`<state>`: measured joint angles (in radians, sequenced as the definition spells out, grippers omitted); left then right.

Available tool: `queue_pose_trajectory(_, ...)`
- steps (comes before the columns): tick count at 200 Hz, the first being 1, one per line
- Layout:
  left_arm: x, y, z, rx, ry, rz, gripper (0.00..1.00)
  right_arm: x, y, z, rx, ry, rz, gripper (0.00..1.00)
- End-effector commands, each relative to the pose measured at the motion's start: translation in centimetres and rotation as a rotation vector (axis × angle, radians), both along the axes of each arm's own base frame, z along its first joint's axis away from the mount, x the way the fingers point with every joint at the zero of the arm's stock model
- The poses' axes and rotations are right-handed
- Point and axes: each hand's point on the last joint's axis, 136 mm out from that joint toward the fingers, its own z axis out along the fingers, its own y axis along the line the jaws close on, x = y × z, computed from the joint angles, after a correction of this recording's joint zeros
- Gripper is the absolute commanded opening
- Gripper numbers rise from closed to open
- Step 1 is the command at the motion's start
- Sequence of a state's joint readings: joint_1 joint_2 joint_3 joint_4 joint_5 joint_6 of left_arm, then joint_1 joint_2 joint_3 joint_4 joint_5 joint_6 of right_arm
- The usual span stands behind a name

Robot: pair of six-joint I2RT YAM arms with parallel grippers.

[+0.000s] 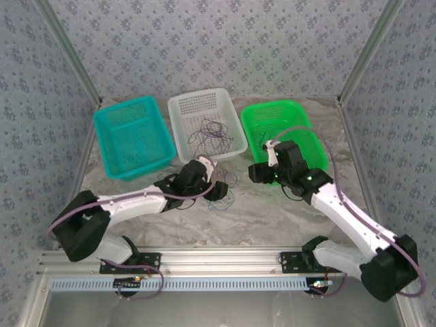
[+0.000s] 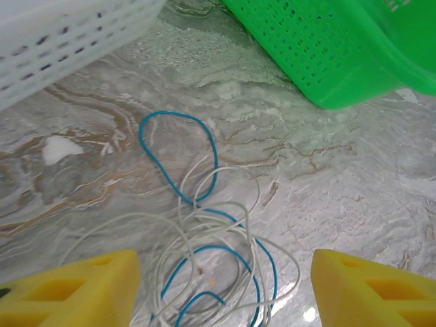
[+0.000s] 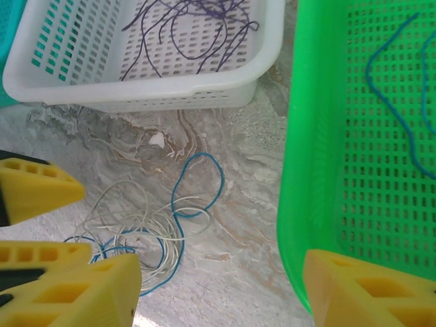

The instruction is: Untangle the cables

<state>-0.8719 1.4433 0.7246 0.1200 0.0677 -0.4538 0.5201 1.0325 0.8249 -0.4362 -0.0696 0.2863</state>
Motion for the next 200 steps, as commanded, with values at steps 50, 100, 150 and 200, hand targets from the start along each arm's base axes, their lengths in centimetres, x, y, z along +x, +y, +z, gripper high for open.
queue_pose_trajectory(50, 0.8, -3.9, -0.3, -0.049, 0.03, -0.057, 0.58, -1.3, -3.2, -0.9, 0.013, -0.007, -0.128, 0.7)
queue_pose_trajectory(100, 1.1, -4.5, -1.6, -0.032, 0.073, -0.05, 0.48, -1.6, -4.0, -1.1, 0.011, -0.005, -0.149, 0.72)
queue_pose_trajectory(150, 0.9, -4.4, -2.2, -0.014, 0.088, -0.041, 0.48, -1.5, -4.5, -1.0, 0.012, -0.007, -0.164, 0.72)
queue_pose_trajectory(200, 0.7, -4.8, -2.6, -0.005, 0.092, -0.05, 0.42, -1.4, -4.5, -0.5, 0.022, -0.012, -0.165, 0.72)
